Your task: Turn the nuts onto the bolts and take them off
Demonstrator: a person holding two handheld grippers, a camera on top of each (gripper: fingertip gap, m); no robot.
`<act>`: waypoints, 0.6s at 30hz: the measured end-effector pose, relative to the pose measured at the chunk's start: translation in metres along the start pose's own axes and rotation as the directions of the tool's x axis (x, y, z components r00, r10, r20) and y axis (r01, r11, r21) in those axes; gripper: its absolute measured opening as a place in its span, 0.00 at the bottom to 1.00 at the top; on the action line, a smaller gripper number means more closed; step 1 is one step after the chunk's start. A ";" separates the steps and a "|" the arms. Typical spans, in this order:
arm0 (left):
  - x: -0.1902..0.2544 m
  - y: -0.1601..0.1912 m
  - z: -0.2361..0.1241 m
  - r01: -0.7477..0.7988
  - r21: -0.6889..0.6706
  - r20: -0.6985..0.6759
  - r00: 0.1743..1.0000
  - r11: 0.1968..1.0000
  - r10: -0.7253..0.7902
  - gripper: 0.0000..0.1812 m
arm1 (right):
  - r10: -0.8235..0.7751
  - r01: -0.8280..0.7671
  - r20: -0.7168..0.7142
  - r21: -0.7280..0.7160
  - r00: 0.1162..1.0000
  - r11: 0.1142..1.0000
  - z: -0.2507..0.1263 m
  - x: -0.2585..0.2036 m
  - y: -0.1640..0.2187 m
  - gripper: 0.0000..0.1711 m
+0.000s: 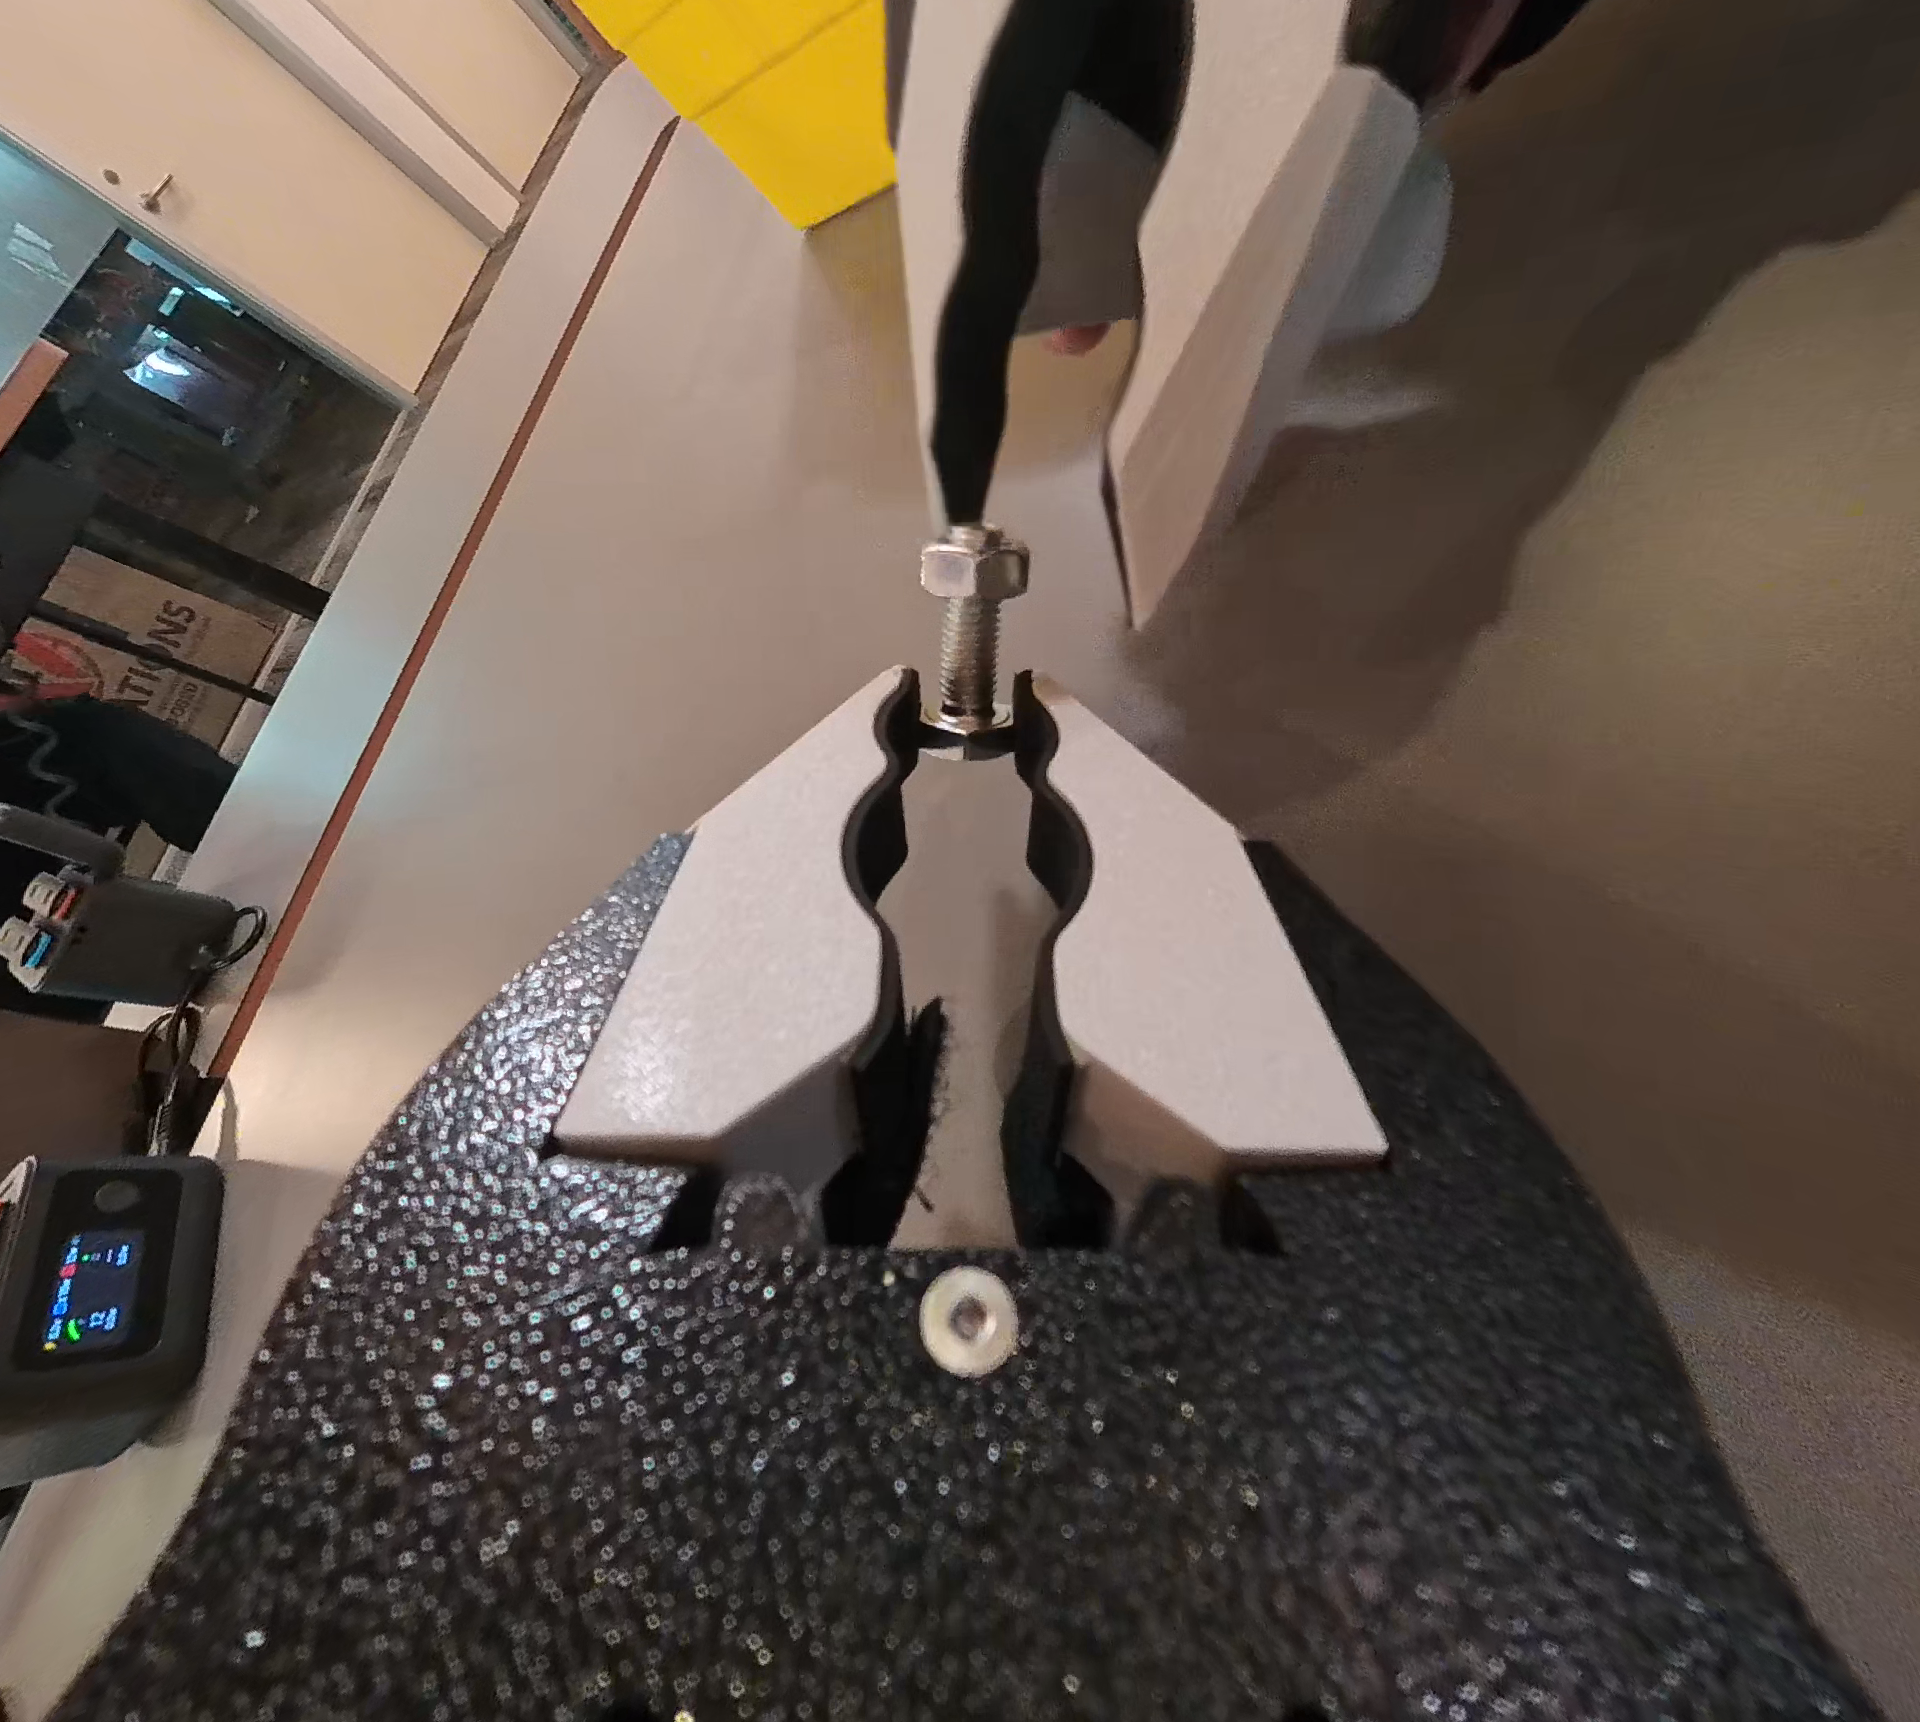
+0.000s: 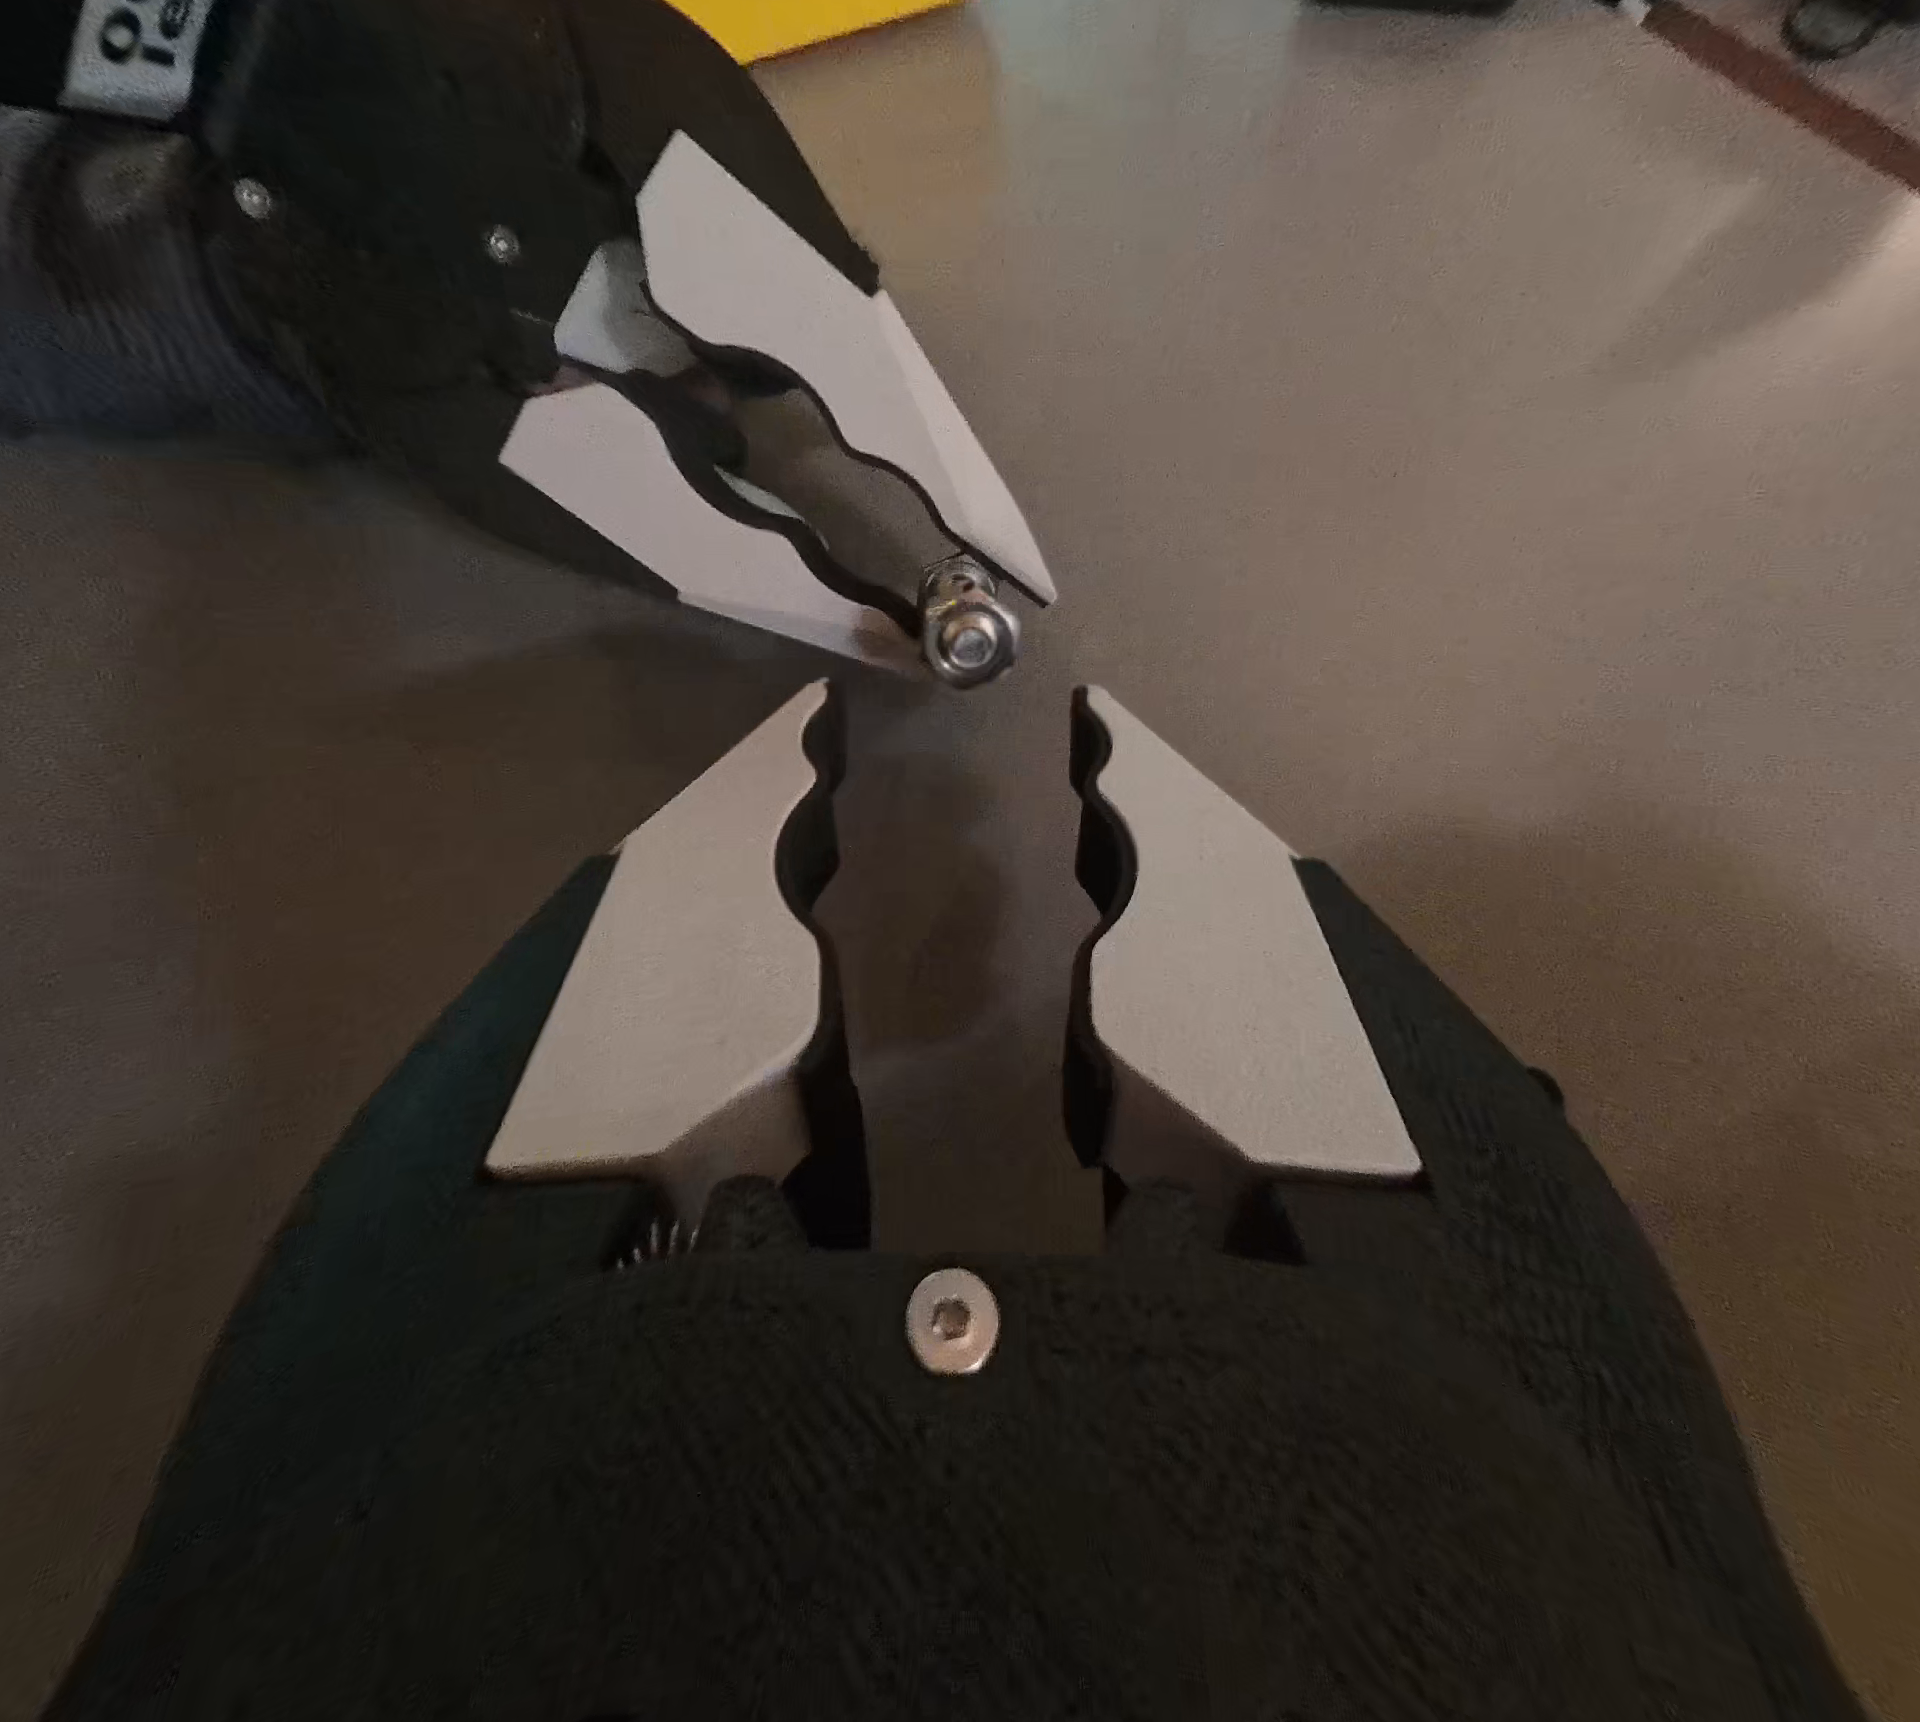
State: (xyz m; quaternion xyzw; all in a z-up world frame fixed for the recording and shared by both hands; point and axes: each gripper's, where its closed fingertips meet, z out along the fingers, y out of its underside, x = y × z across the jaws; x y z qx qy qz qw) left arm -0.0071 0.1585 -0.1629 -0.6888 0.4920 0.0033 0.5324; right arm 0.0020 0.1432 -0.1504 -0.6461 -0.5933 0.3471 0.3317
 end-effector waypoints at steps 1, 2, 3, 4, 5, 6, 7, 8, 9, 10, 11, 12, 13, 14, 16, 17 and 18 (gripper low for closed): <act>0.000 0.000 0.000 -0.001 -0.001 0.000 1.000 1.000 0.001 0.09 | 0.003 -0.003 0.025 -0.011 1.000 1.000 0.002 -0.005 0.001 0.25; 0.000 0.000 0.000 -0.004 -0.002 0.000 1.000 1.000 0.004 0.09 | -0.013 0.013 0.046 -0.001 0.999 1.000 0.005 -0.012 -0.001 0.25; 0.000 0.000 0.000 -0.007 -0.002 0.001 1.000 1.000 0.007 0.09 | -0.047 0.046 0.036 0.025 0.998 0.999 0.008 -0.015 -0.006 0.31; 0.000 0.000 0.000 -0.012 -0.002 0.001 1.000 1.000 0.012 0.09 | -0.106 0.104 0.022 0.084 0.994 0.991 0.008 -0.019 -0.017 0.33; 0.000 0.000 0.000 -0.013 -0.007 0.003 1.000 1.000 0.013 0.09 | -0.178 0.170 0.029 0.173 0.984 0.970 0.006 -0.028 -0.030 0.33; 0.000 0.000 0.000 -0.014 -0.010 0.003 1.000 1.000 0.014 0.09 | -0.221 0.210 0.022 0.237 0.975 0.948 0.003 -0.036 -0.041 0.32; 0.000 0.000 0.000 -0.013 -0.010 0.004 1.000 1.000 0.013 0.09 | -0.231 0.224 0.000 0.236 0.973 0.946 0.001 -0.035 -0.043 0.32; 0.000 0.000 0.000 -0.010 -0.008 0.004 1.000 1.000 0.010 0.09 | -0.212 0.213 -0.028 0.187 0.977 0.959 0.002 -0.027 -0.038 0.32; 0.000 0.000 0.000 -0.004 -0.007 0.003 1.000 1.000 0.004 0.09 | -0.177 0.182 -0.044 0.127 0.983 0.975 0.002 -0.017 -0.028 0.32; 0.000 0.000 0.000 0.003 -0.006 0.001 1.000 1.000 -0.003 0.09 | -0.143 0.147 -0.056 0.078 0.988 0.986 0.001 -0.008 -0.019 0.32; -0.001 0.001 0.000 0.007 -0.005 0.001 1.000 1.000 -0.007 0.09 | -0.114 0.116 -0.060 0.032 0.992 0.993 0.001 -0.002 -0.010 0.31; -0.001 0.001 0.000 0.009 -0.005 0.000 1.000 1.000 -0.009 0.09 | -0.092 0.091 -0.052 -0.013 0.994 0.996 0.002 0.000 -0.001 0.29; -0.001 0.001 0.000 0.009 -0.005 0.000 1.000 1.000 -0.009 0.09 | -0.075 0.073 -0.042 -0.045 0.996 0.996 0.003 0.000 0.005 0.28; -0.001 0.001 0.000 0.008 -0.006 0.000 1.000 1.000 -0.008 0.09 | -0.073 0.071 -0.022 -0.058 0.997 0.996 0.006 -0.004 0.007 0.28; -0.001 0.001 0.000 0.003 -0.006 0.001 1.000 1.000 -0.003 0.09 | -0.123 0.123 -0.003 -0.015 0.992 0.992 0.011 -0.015 -0.002 0.33; 0.000 0.000 0.000 -0.006 -0.001 -0.001 1.000 1.000 0.006 0.09 | -0.184 0.184 -0.012 0.034 0.983 0.982 0.011 -0.019 -0.010 0.35; 0.000 0.000 0.000 -0.012 -0.002 0.001 1.000 1.000 0.012 0.09 | -0.252 0.252 -0.010 0.092 0.968 0.963 0.009 -0.027 -0.020 0.35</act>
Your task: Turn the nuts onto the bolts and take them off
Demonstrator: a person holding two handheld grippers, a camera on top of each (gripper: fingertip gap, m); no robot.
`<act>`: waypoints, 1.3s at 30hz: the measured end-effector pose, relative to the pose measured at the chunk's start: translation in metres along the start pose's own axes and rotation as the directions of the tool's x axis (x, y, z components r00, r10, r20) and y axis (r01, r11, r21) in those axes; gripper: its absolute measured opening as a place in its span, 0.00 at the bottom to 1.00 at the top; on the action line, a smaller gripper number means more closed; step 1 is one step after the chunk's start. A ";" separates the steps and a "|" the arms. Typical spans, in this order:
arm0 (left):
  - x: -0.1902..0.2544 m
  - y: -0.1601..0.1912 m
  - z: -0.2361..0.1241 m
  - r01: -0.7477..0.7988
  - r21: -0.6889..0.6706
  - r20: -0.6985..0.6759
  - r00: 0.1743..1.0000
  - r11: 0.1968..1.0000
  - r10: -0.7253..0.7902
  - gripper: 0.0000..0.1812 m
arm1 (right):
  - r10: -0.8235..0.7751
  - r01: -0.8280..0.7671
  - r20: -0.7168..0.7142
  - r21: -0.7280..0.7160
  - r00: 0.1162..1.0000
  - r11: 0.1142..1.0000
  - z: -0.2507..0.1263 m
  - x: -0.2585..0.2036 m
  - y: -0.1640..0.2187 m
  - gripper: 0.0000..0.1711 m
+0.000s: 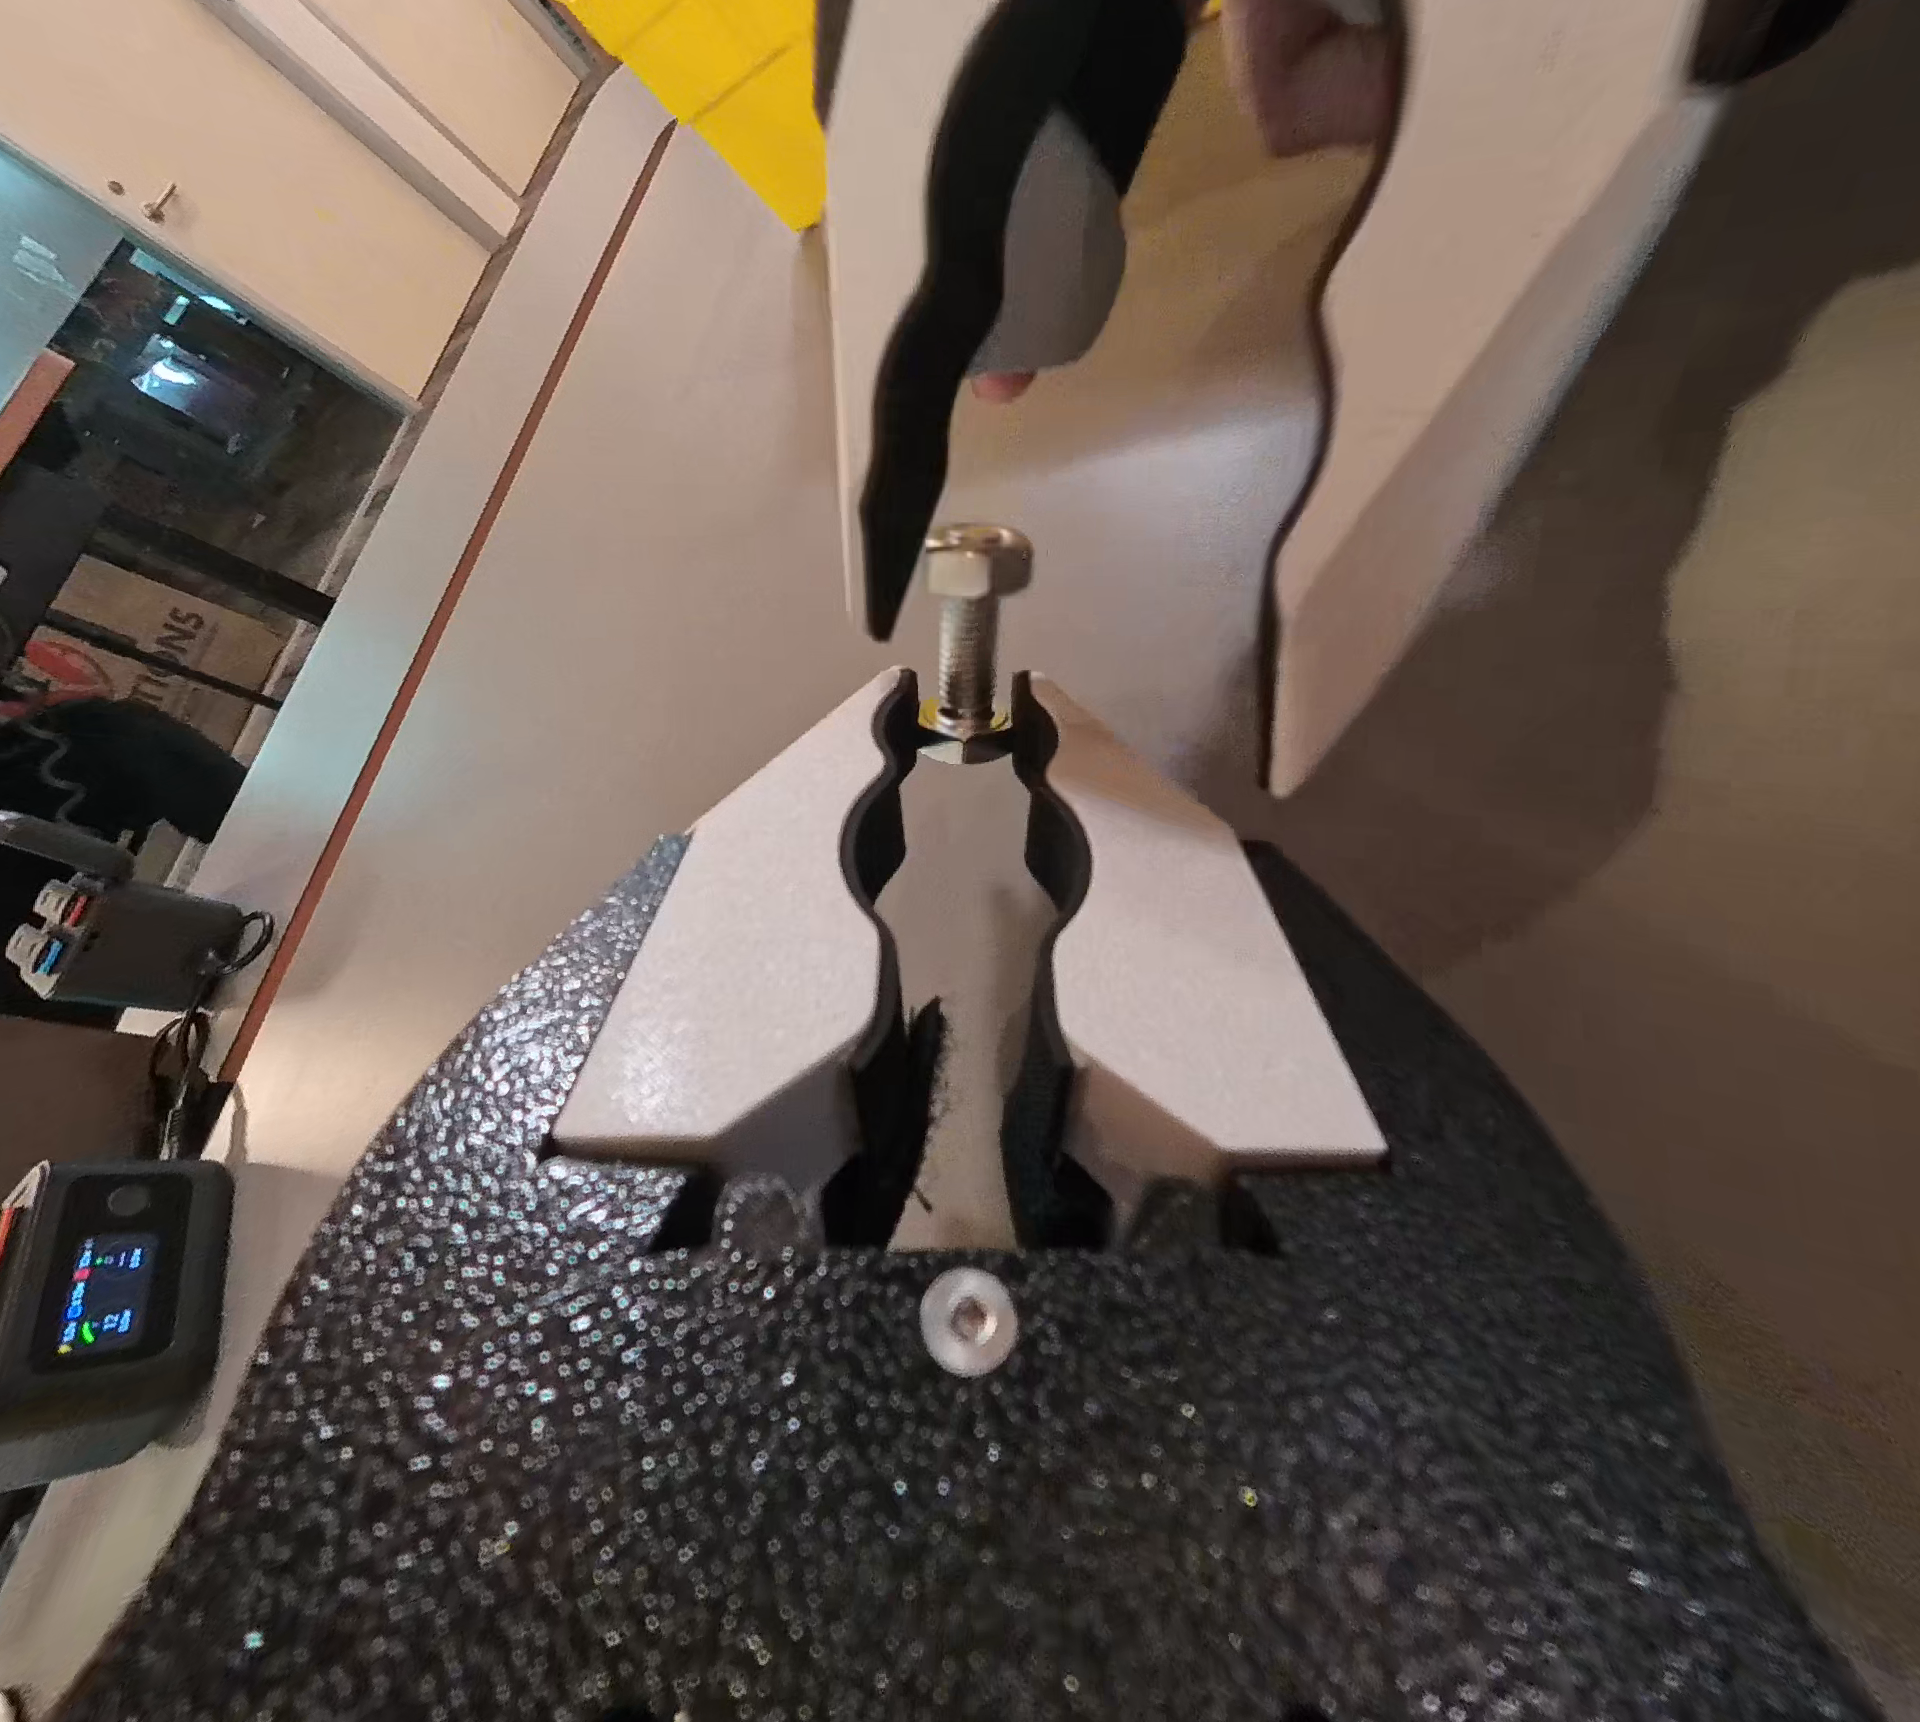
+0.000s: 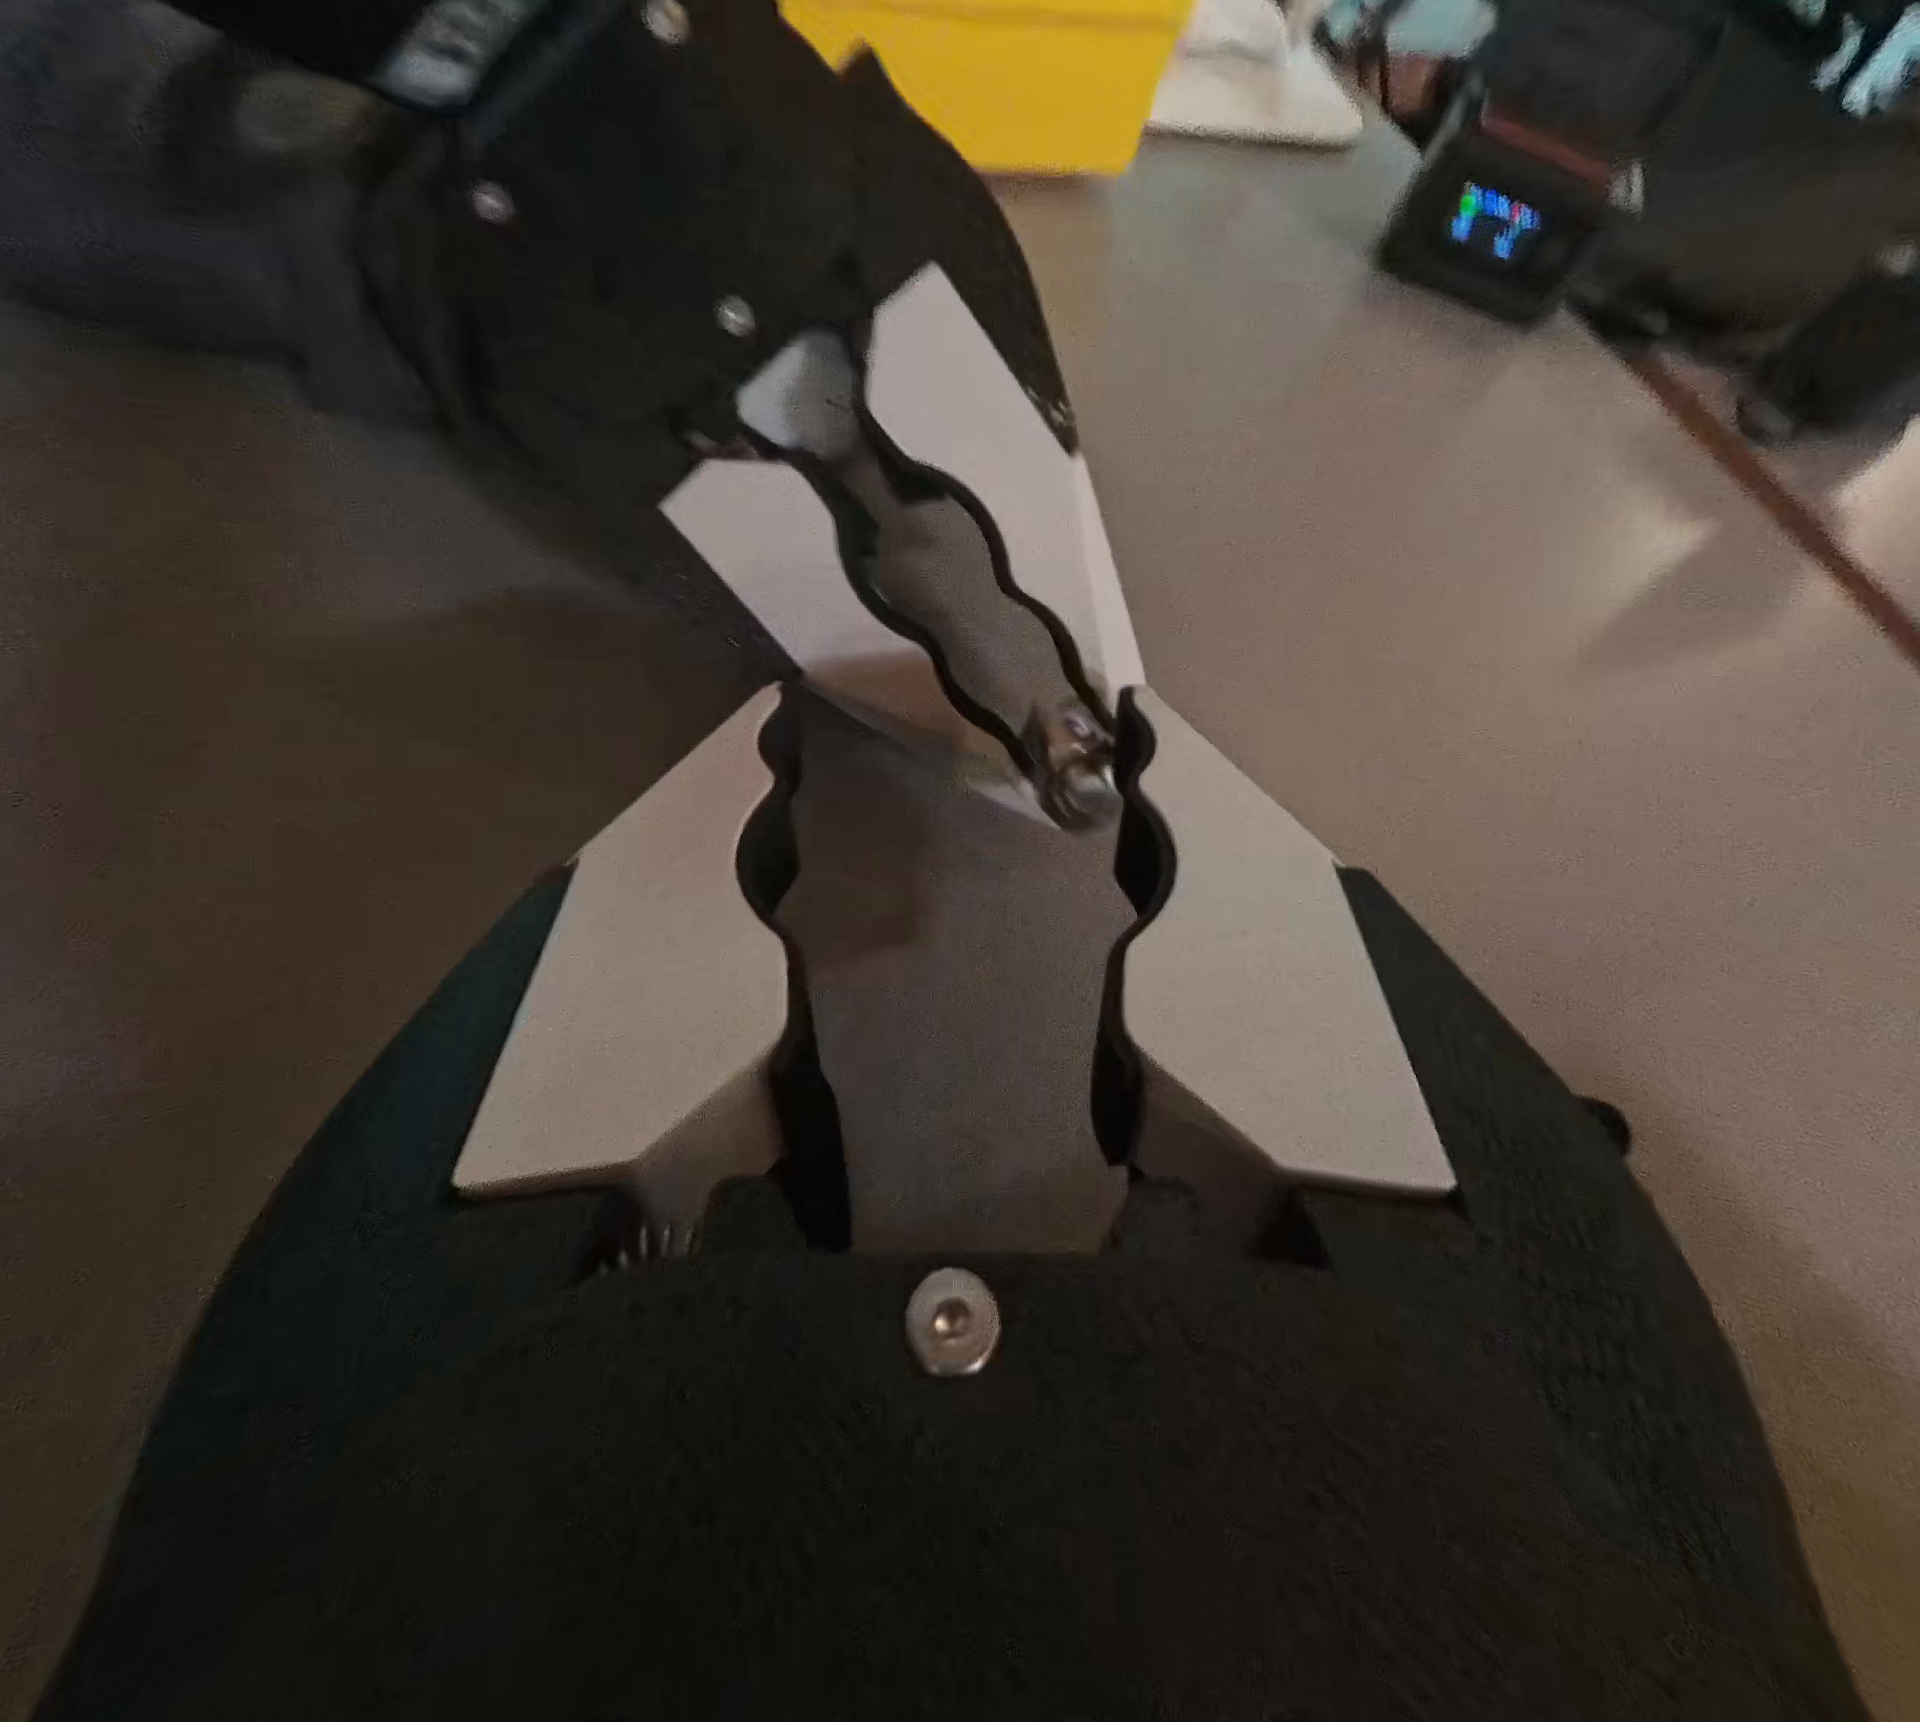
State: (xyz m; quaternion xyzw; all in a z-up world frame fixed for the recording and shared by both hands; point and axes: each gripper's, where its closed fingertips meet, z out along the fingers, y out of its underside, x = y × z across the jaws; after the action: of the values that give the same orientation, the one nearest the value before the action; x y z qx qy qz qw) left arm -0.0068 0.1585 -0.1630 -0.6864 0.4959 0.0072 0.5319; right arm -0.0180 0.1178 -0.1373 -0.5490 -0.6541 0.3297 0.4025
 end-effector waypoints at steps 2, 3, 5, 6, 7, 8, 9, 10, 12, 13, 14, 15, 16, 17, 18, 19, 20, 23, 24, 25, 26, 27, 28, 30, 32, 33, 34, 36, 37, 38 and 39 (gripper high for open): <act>0.000 0.001 0.001 0.007 -0.011 0.000 1.000 1.000 -0.007 0.09 | -0.066 0.066 -0.004 0.090 0.998 0.994 -0.005 -0.005 -0.018 0.28; -0.001 0.001 0.000 0.011 -0.007 0.000 1.000 1.000 -0.011 0.09 | -0.041 0.043 -0.027 0.065 0.999 0.997 -0.007 0.002 -0.015 0.25; -0.001 0.001 0.000 0.020 -0.005 -0.003 1.000 1.000 -0.020 0.09 | 0.047 -0.048 -0.044 -0.006 0.998 0.999 -0.012 0.015 0.000 0.25; -0.001 0.001 0.000 0.022 -0.006 -0.003 1.000 1.000 -0.022 0.09 | 0.084 -0.087 -0.048 -0.050 0.995 0.995 -0.015 0.018 0.010 0.24; -0.001 0.001 0.000 0.020 -0.006 -0.002 1.000 1.000 -0.020 0.09 | 0.114 -0.119 -0.048 -0.101 0.992 0.988 -0.016 0.021 0.021 0.23; -0.001 0.001 0.000 0.016 -0.007 -0.001 1.000 1.000 -0.016 0.09 | 0.136 -0.141 -0.044 -0.144 0.990 0.979 -0.015 0.021 0.030 0.23; -0.001 0.001 0.000 0.013 -0.008 -0.001 1.000 1.000 -0.013 0.09 | 0.149 -0.151 -0.028 -0.165 0.988 0.975 -0.015 0.018 0.033 0.23; -0.001 0.001 0.000 0.009 -0.010 0.000 1.000 1.000 -0.009 0.09 | 0.143 -0.142 -0.008 -0.155 0.990 0.978 -0.012 0.012 0.030 0.23; -0.002 0.001 0.000 0.020 -0.009 0.003 1.000 1.000 -0.020 0.09 | 0.075 -0.074 0.002 -0.094 0.997 0.993 -0.006 0.008 0.017 0.29; -0.002 0.001 0.000 0.021 -0.002 -0.002 1.000 1.000 -0.021 0.09 | 0.011 -0.012 -0.014 -0.045 1.000 0.999 -0.004 0.006 0.007 0.34; -0.002 0.001 0.000 0.026 -0.006 -0.002 1.000 1.000 -0.026 0.09 | -0.051 0.051 -0.016 0.023 0.999 0.998 -0.005 0.001 -0.005 0.35; -0.002 0.001 0.000 0.025 -0.010 -0.003 1.000 1.000 -0.025 0.09 | -0.091 0.093 -0.028 0.072 0.995 0.993 -0.007 -0.002 -0.015 0.35; -0.002 0.001 0.000 0.022 -0.009 -0.001 1.000 1.000 -0.022 0.09 | -0.096 0.100 -0.058 0.071 0.994 0.992 -0.009 0.001 -0.017 0.33; -0.002 0.001 0.000 0.019 -0.008 0.001 1.000 1.000 -0.019 0.09 | -0.072 0.074 -0.078 0.028 0.994 0.997 -0.010 0.008 -0.012 0.32; -0.002 0.001 0.000 0.020 -0.010 0.001 1.000 1.000 -0.020 0.09 | -0.029 0.027 -0.090 -0.023 0.995 0.999 -0.012 0.015 -0.002 0.32; -0.002 0.001 0.000 0.020 -0.010 0.001 1.000 1.000 -0.020 0.09 | 0.013 -0.019 -0.094 -0.061 0.995 0.998 -0.015 0.020 0.008 0.30; -0.002 0.001 0.000 0.019 -0.010 0.001 1.000 1.000 -0.019 0.09 | 0.048 -0.056 -0.090 -0.091 0.995 0.994 -0.016 0.022 0.015 0.27; -0.002 0.001 0.001 0.016 -0.011 0.001 1.000 1.000 -0.016 0.09 | 0.118 -0.124 -0.049 -0.143 0.992 0.982 -0.012 0.019 0.026 0.24; -0.002 0.001 0.001 0.013 -0.013 0.001 1.000 1.000 -0.013 0.09 | 0.110 -0.114 -0.032 -0.144 0.993 0.983 -0.009 0.014 0.025 0.25; -0.002 0.001 0.001 0.010 -0.014 0.003 1.000 1.000 -0.010 0.09 | 0.091 -0.093 -0.021 -0.126 0.996 0.988 -0.006 0.010 0.021 0.26; -0.002 0.001 0.001 0.007 -0.012 0.001 1.000 1.000 -0.007 0.09 | 0.060 -0.062 -0.024 -0.095 0.998 0.994 -0.005 0.009 0.015 0.30; -0.002 0.001 0.001 0.002 -0.013 0.004 1.000 1.000 -0.002 0.09 | 0.019 -0.020 -0.023 -0.041 1.000 0.999 -0.004 0.007 0.005 0.35; -0.002 0.001 0.001 0.001 -0.017 0.004 1.000 1.000 -0.001 0.09 | -0.036 0.036 -0.010 0.034 0.999 0.999 -0.004 0.000 -0.008 0.34; -0.002 0.001 0.001 0.000 -0.018 0.004 1.000 1.000 0.000 0.09 | -0.074 0.077 -0.047 0.085 0.996 0.993 -0.009 0.001 -0.020 0.29; -0.002 0.002 0.001 0.000 -0.018 0.005 1.000 1.000 0.000 0.09 | 0.029 -0.031 -0.066 -0.031 0.997 0.999 -0.010 0.015 0.000 0.30; -0.002 0.002 0.001 -0.001 -0.019 0.005 1.000 1.000 0.002 0.09 | 0.081 -0.086 -0.069 -0.079 0.994 0.993 -0.012 0.019 0.012 0.30; -0.002 0.002 0.001 -0.005 -0.020 0.006 1.000 1.000 0.005 0.09 | 0.110 -0.118 -0.068 -0.125 0.992 0.985 -0.011 0.021 0.023 0.29; -0.002 0.002 0.001 -0.013 -0.023 0.008 1.000 1.000 0.013 0.09 | 0.130 -0.136 -0.045 -0.183 0.990 0.974 -0.007 0.018 0.034 0.29; -0.001 0.002 0.001 -0.017 -0.025 0.008 1.000 1.000 0.017 0.09 | 0.121 -0.124 -0.026 -0.183 0.992 0.975 -0.003 0.013 0.033 0.29; -0.001 0.002 0.001 -0.020 -0.026 0.009 1.000 0.999 0.020 0.09 | 0.098 -0.099 -0.015 -0.171 0.995 0.980 0.001 0.009 0.029 0.30; -0.001 0.002 0.001 -0.022 -0.024 0.010 1.000 0.999 0.022 0.09 | 0.065 -0.070 -0.031 -0.164 0.997 0.984 0.003 0.008 0.026 0.33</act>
State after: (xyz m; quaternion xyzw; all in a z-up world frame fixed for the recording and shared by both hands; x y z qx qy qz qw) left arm -0.0080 0.1602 -0.1640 -0.6872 0.5006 0.0225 0.5259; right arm -0.0094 0.1307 -0.1597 -0.6065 -0.6551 0.2807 0.3524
